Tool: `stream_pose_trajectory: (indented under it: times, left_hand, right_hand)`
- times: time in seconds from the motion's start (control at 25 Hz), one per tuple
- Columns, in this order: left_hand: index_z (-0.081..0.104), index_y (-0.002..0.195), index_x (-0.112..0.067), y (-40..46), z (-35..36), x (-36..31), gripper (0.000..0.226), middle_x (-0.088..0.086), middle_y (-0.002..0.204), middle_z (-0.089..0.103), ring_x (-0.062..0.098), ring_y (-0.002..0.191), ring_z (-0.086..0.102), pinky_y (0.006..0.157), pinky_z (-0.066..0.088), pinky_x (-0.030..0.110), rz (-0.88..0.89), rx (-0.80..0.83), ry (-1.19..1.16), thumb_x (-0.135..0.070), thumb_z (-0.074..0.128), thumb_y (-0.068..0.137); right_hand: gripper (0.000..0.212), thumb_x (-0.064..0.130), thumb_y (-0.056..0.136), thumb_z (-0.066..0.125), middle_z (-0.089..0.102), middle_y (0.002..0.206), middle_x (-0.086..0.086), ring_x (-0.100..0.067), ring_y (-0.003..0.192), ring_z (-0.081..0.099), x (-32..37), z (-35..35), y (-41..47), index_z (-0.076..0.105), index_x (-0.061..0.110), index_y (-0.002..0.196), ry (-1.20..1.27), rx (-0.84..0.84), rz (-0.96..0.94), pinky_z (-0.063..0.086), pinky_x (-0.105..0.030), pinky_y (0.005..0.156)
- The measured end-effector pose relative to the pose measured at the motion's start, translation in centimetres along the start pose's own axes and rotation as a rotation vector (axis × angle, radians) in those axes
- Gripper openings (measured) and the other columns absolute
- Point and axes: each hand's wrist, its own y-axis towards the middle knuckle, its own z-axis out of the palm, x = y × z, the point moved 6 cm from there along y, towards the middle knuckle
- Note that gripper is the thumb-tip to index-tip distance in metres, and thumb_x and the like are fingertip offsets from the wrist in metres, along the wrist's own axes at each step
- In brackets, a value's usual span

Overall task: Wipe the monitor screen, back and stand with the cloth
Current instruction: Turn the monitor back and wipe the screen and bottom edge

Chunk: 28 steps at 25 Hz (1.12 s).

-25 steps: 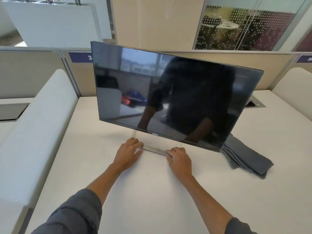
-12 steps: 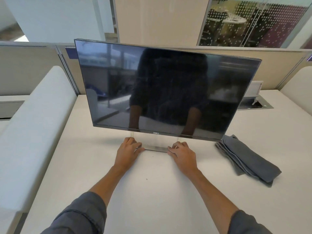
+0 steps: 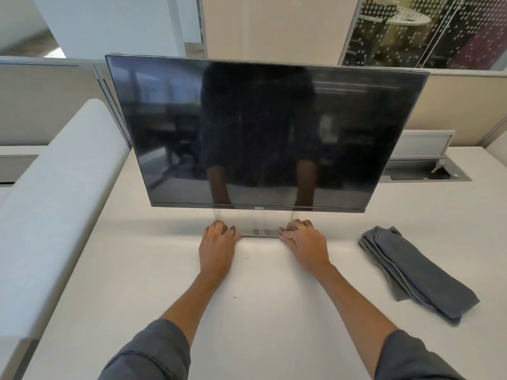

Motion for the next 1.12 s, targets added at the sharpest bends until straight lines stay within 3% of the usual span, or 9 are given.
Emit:
stream_pose_trajectory:
  times: [0.44,0.68,1.12]
  left_hand:
    - [0.075,0.089,-0.011,1.2,0.5,-1.0,0.012,0.006,0.086,0.065,0.028,0.086,0.059,0.082,0.052,0.036,0.019,-0.035,0.09,-0.021,0.073,0.082]
    - [0.075,0.093,-0.014,1.3,0.7,-0.8,0.014,0.005,0.09,0.066,0.027,0.09,0.06,0.09,0.05,0.044,0.001,-0.011,0.115,-0.024,0.072,0.084]
    - [0.074,0.098,-0.009,1.9,0.4,-1.2,0.019,0.008,0.093,0.065,0.028,0.09,0.058,0.086,0.052,0.043,-0.046,0.043,0.057,-0.022,0.071,0.085]
  right_hand:
    - [0.022,0.041,0.094,0.055,0.064,0.103,0.013,-0.016,0.1,0.053,-2.0,0.3,2.7,0.072,0.035,0.106,0.018,0.057,-0.02,0.043,-0.028,0.063]
    - [0.023,0.037,0.097,0.053,0.063,0.106,0.011,-0.015,0.101,0.051,-1.9,0.5,2.7,0.072,0.032,0.11,0.055,0.079,0.027,0.032,-0.022,0.064]
    - [0.029,0.042,0.096,0.051,0.06,0.104,0.012,-0.01,0.094,0.046,-2.6,1.2,3.3,0.071,0.03,0.113,0.121,0.147,0.05,0.031,-0.02,0.056]
